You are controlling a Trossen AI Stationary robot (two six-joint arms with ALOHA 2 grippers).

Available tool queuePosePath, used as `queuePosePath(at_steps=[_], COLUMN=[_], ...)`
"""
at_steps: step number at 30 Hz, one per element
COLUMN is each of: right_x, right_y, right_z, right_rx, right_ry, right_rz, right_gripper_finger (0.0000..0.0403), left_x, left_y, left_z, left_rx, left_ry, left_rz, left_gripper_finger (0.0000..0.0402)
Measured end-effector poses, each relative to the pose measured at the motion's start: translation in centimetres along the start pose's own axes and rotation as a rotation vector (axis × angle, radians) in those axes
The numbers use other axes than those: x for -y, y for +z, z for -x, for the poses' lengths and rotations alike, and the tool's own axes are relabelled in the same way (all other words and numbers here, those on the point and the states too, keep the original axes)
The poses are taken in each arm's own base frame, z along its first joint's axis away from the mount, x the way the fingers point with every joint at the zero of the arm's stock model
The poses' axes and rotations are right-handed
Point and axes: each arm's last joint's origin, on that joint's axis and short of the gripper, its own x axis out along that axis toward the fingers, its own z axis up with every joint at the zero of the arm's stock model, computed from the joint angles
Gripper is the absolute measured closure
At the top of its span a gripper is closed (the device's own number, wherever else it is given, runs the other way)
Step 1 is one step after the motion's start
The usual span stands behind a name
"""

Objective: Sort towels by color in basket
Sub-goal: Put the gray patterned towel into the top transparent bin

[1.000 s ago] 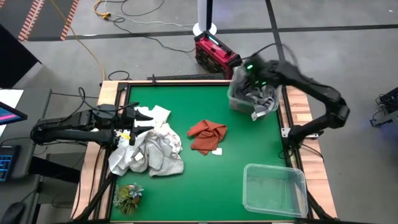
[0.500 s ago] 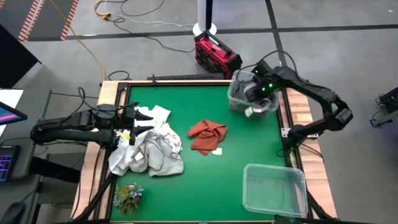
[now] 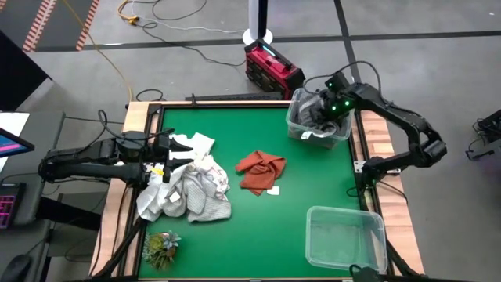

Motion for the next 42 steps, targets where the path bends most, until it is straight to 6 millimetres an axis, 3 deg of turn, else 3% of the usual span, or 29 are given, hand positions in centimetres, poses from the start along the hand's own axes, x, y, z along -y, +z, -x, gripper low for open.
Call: queuePosePath(at_steps=[7,10,13,16,22,26,33,42], right_x=[-2.2,-3.9,-5.4,-7.2,-11.6,-13.3,-13.0,-11.1], right_y=[-0.1,-1.0,-2.2,-3.4,-6.7,-9.1,-11.9,-12.2], right_z=[6.5,7.5,6.7,5.7,5.3,4.9,2.6,0.1], right_rx=[-0.003,-0.005,-0.090,-0.150,-0.027,0.005,-0.002,0.009], right_ry=[-0.052,-0.077,-0.106,-0.175,-0.334,-0.399,-0.547,-0.703], right_rz=[0.004,0.071,0.137,0.343,0.706,0.900,1.081,1.102], right_gripper_finger=[0.0191,0.0172,0.0170,0.0171,0.0180,0.0184,0.0198,0.0235], left_x=[0.0,0.0,0.0,0.0,0.0,0.0,0.0,0.0], left_y=[-0.1,-0.1,0.0,0.0,-0.1,-0.1,-0.1,-0.1], left_z=[0.0,0.0,0.0,0.0,0.0,0.0,0.0,0.0], left_rx=[-0.005,-0.005,-0.005,-0.005,-0.005,-0.006,-0.007,-0.006], left_ry=[0.000,0.000,0.000,0.000,0.000,-0.006,-0.009,-0.010], left_rz=[0.002,0.002,0.002,0.002,0.011,0.014,0.017,0.018], left_gripper_finger=[0.0221,0.0221,0.0221,0.0221,0.0221,0.0221,0.0221,0.0221])
